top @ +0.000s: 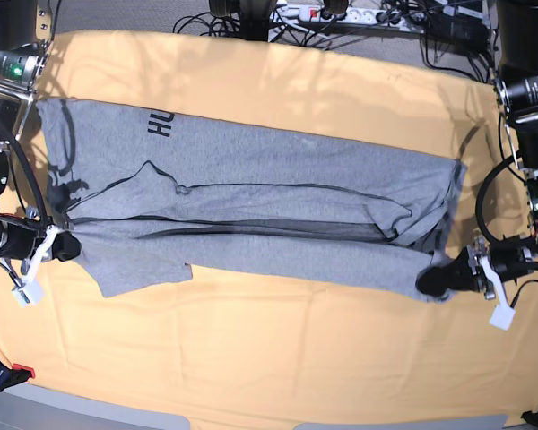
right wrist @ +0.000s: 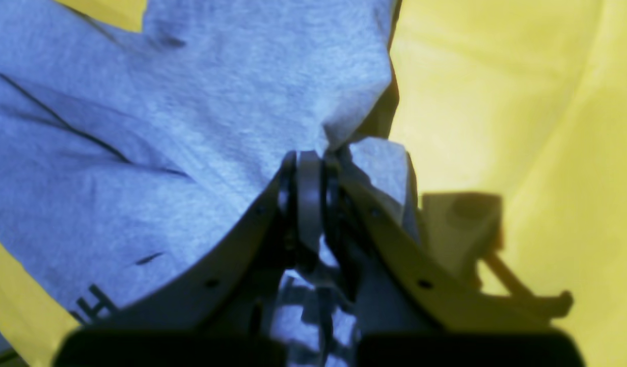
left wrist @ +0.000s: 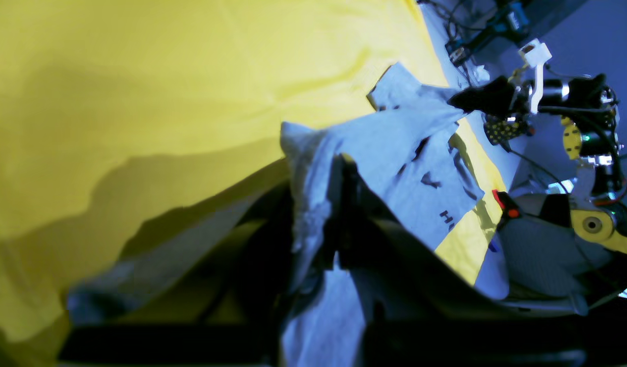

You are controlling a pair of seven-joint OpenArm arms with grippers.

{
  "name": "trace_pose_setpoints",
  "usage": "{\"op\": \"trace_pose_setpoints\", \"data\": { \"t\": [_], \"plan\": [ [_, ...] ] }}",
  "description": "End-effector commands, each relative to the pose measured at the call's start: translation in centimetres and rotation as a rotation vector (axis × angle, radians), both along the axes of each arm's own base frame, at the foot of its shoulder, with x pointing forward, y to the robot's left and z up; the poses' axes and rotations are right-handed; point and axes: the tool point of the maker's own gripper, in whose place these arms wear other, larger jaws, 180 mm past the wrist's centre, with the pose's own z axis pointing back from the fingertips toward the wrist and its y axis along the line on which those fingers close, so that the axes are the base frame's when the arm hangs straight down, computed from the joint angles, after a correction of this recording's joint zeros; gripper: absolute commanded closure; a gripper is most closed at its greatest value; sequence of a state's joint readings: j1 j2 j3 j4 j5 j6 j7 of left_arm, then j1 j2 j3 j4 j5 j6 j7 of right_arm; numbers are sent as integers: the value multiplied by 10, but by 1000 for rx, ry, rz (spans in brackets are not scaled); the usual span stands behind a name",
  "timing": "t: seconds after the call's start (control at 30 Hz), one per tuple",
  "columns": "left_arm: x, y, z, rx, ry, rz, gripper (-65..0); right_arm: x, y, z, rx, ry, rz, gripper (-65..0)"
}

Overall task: Layout the t-shirt on the table in an organized manner, then fold the t-shirt properly
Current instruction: 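Fold the hem over toward the shoulder edge with both grippers, then release the hem with the right gripper and move it to the sleeve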

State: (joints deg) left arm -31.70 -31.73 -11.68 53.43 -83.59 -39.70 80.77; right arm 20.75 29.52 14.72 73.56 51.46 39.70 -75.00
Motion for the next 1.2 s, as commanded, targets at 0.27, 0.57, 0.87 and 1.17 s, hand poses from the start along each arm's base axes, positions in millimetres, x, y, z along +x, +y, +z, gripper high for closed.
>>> {"op": "trace_pose_setpoints", "data": {
  "t": [0.27,0.57,0.87,1.17],
  "plan": [
    [-15,8,-13,121,52,-69,0,6,-13,17,-37,-39,-5,0],
    [-19,24,-12,166,65,-57,0,0,-27,6,-111,-15,-33,0],
    [-24,28,-18,173,84,-53,0,4,-26,9,-97,-39,-35,0],
    [-27,28,-22,172,95,-54,-368,25,-49,39,-178,-114,-90,-394]
  ]
}}
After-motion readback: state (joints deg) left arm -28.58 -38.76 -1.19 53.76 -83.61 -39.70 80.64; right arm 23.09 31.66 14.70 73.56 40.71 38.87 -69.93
